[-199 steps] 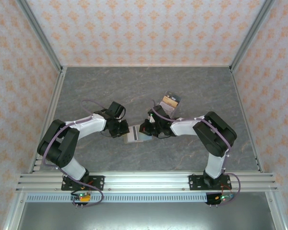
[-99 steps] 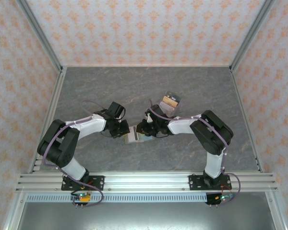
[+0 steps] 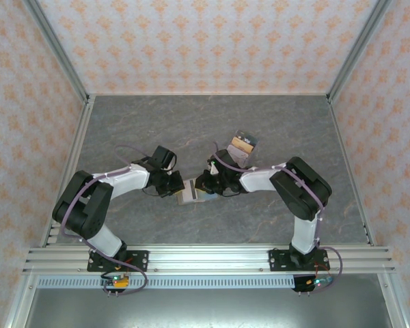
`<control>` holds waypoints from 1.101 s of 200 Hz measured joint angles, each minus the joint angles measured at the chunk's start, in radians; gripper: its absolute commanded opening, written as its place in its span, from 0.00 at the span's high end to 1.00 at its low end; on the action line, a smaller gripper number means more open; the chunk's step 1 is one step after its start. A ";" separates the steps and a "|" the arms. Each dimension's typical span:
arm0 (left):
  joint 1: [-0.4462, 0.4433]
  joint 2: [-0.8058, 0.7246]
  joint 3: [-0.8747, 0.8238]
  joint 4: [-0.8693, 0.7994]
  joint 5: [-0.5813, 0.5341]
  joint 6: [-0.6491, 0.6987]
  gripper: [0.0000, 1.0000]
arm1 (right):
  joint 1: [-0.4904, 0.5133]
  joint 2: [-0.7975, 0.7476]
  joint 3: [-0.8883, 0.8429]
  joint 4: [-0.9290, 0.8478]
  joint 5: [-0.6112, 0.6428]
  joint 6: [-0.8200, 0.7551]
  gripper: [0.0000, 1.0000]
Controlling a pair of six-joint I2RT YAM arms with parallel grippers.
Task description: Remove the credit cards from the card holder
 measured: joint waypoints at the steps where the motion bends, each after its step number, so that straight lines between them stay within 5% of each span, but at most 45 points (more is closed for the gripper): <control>1: 0.000 0.000 0.000 0.001 0.000 0.000 0.89 | 0.000 0.000 -0.001 0.002 0.000 0.002 0.88; 93: 0.025 -0.008 -0.040 0.074 0.054 -0.036 0.91 | -0.024 0.026 -0.068 0.218 -0.033 0.101 0.88; 134: 0.025 -0.008 -0.042 0.081 0.058 -0.036 0.90 | -0.024 0.026 -0.067 0.212 -0.025 0.082 0.89; 166: 0.025 -0.008 -0.041 0.080 0.058 -0.036 0.90 | -0.024 0.026 -0.061 0.183 -0.011 0.042 1.00; 220: 0.025 -0.008 -0.041 0.080 0.059 -0.033 0.86 | -0.017 -0.027 -0.063 0.145 0.021 -0.003 1.00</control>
